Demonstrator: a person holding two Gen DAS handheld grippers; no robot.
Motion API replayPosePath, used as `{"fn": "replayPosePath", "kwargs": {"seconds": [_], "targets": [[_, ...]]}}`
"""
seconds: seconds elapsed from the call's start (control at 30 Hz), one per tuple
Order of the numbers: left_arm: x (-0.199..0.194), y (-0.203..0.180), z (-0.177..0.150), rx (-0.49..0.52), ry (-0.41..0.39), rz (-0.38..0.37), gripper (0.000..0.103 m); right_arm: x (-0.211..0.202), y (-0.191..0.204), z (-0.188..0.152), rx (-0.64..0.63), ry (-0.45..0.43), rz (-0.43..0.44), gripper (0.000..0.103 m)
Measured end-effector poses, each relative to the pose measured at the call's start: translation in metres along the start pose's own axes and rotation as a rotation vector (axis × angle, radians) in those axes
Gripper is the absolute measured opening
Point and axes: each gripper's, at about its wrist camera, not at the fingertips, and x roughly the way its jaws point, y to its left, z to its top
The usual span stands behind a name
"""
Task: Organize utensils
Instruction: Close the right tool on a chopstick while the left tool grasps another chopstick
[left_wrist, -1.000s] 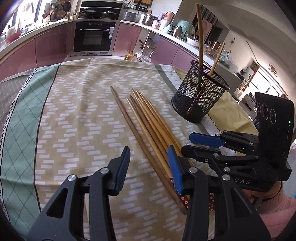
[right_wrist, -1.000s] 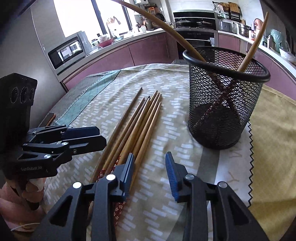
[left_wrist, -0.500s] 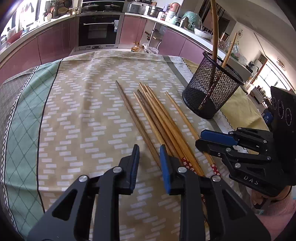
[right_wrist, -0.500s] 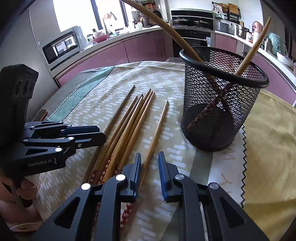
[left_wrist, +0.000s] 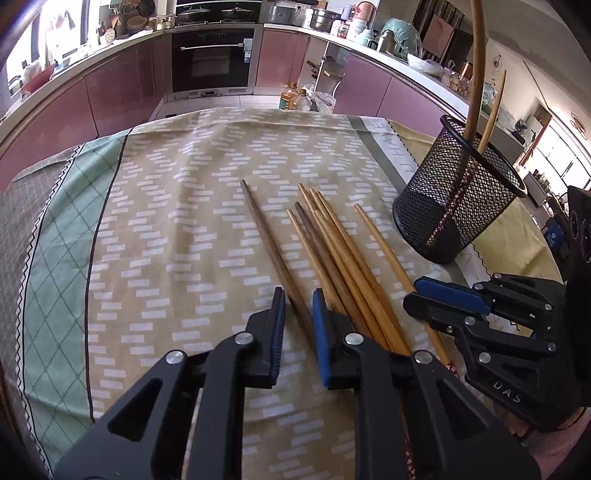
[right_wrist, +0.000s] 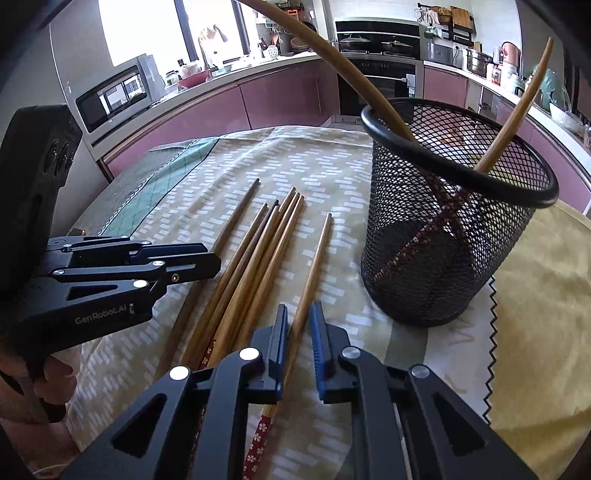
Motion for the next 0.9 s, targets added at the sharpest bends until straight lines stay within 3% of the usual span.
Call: {"fn": "replayPosePath", "kwargs": {"seconds": [0.27, 0.7, 0.9], "targets": [[-0.004, 0.001, -0.006, -0.048, -0.033, 0.017, 0.011, -0.008, -0.005, -0.005, 0.031, -0.014, 0.039, 0.006], [-0.023, 0.004, -0.032, -0.026, -0.024, 0.009, 0.008, -0.035, -0.004, -0.012, 0.006, -0.061, 0.125, 0.006], [-0.02, -0.002, -0.03, 0.014, -0.022, 0.046, 0.015, -0.043, -0.003, -0.015, 0.001, -0.079, 0.145, 0.006]]}}
